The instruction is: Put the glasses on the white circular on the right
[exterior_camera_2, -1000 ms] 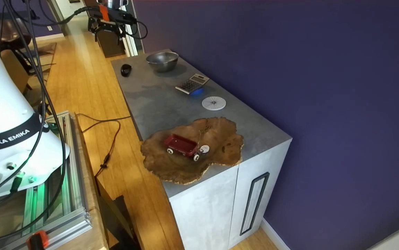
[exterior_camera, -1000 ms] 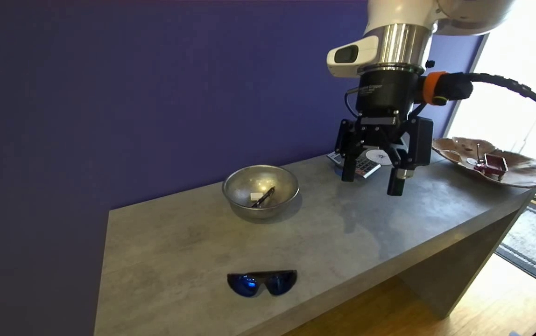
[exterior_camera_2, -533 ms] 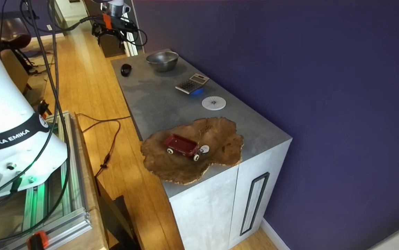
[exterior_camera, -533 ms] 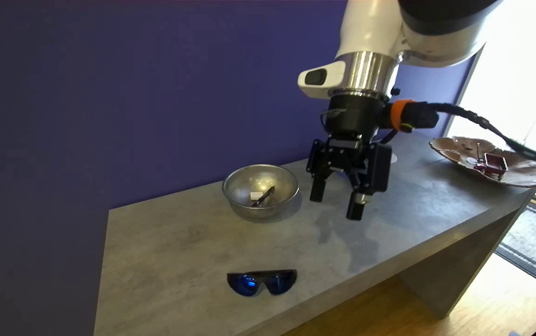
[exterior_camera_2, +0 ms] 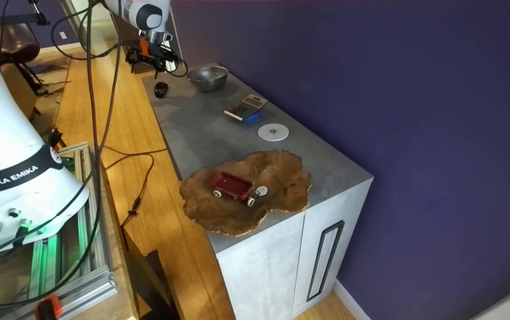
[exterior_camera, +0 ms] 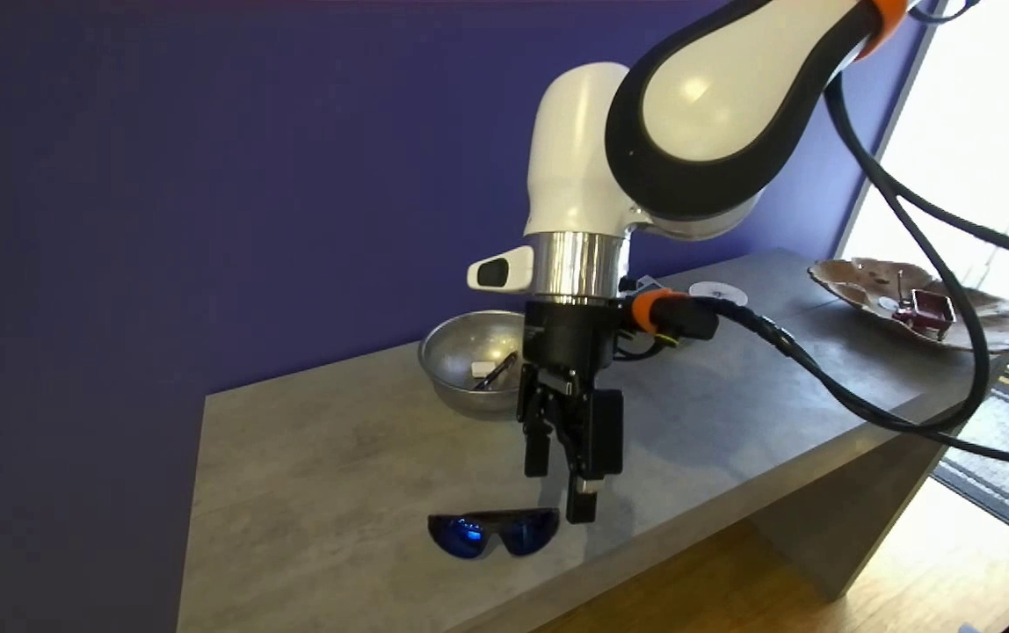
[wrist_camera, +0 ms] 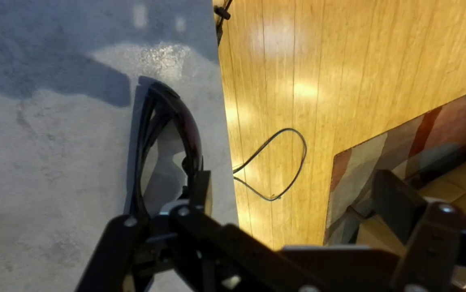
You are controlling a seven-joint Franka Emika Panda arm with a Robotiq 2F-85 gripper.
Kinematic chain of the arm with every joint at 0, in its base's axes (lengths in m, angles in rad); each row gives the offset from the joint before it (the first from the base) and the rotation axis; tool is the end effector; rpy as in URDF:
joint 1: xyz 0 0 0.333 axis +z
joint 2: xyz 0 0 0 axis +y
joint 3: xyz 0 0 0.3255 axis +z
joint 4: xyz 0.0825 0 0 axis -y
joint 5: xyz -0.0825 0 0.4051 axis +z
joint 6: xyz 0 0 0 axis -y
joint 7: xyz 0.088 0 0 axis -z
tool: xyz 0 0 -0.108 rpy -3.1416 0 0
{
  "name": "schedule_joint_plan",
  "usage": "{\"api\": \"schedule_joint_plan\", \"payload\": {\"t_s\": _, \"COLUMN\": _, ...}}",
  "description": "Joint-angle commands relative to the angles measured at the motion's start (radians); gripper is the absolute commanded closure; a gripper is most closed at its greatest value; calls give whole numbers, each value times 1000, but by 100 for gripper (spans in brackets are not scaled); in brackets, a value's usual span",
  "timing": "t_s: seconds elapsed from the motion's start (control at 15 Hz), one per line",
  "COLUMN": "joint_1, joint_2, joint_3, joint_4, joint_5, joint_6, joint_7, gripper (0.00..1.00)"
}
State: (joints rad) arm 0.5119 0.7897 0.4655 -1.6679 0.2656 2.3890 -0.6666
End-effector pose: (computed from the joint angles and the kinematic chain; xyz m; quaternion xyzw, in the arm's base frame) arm 0.4196 0.5633 0.1767 -0.7644 -0.5945 0.0447 0.2457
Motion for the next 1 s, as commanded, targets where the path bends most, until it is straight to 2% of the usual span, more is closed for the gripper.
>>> {"api": "schedule_joint_plan", "payload": {"t_s": 0.0, "joint_1": -28, "joint_2": 27, "joint_3": 36, "joint_4": 23, "joint_5": -42, "joint_6": -5, "joint_7": 24, "gripper": 0}}
{"api": "schedule_joint_plan", "payload": {"t_s": 0.13, "joint_1": -12, "joint_2": 59, "joint_3": 33, "joint_4": 36, "joint_5": -31, "joint_6": 88, "joint_7": 65, "gripper": 0}}
{"api": "schedule_joint_plan", "payload": {"t_s": 0.47, "joint_1": 27, "joint_2": 124, "joint_3": 13, "joint_4": 78, "joint_5": -91, "joint_6": 186, "joint_7": 172, "gripper": 0}}
{"api": "schedule_joint_plan", "payload": {"t_s": 0.73, "joint_1": 43, "joint_2": 161, "joint_3": 9, "joint_4": 107, "joint_5": -165, "joint_6": 219, "joint_7": 251, "gripper": 20}}
{"api": "schedule_joint_plan", "payload": {"t_s": 0.87, "joint_1": 49, "joint_2": 176, "joint_3": 10, "joint_4": 125, "joint_5": -193, "joint_6": 216, "joint_7": 271, "gripper": 35}}
{"api": "schedule_joint_plan", "payload": {"t_s": 0.93, "joint_1": 54, "joint_2": 184, "joint_3": 6, "joint_4": 134, "joint_5": -205, "joint_6": 215, "joint_7": 281, "gripper": 37}}
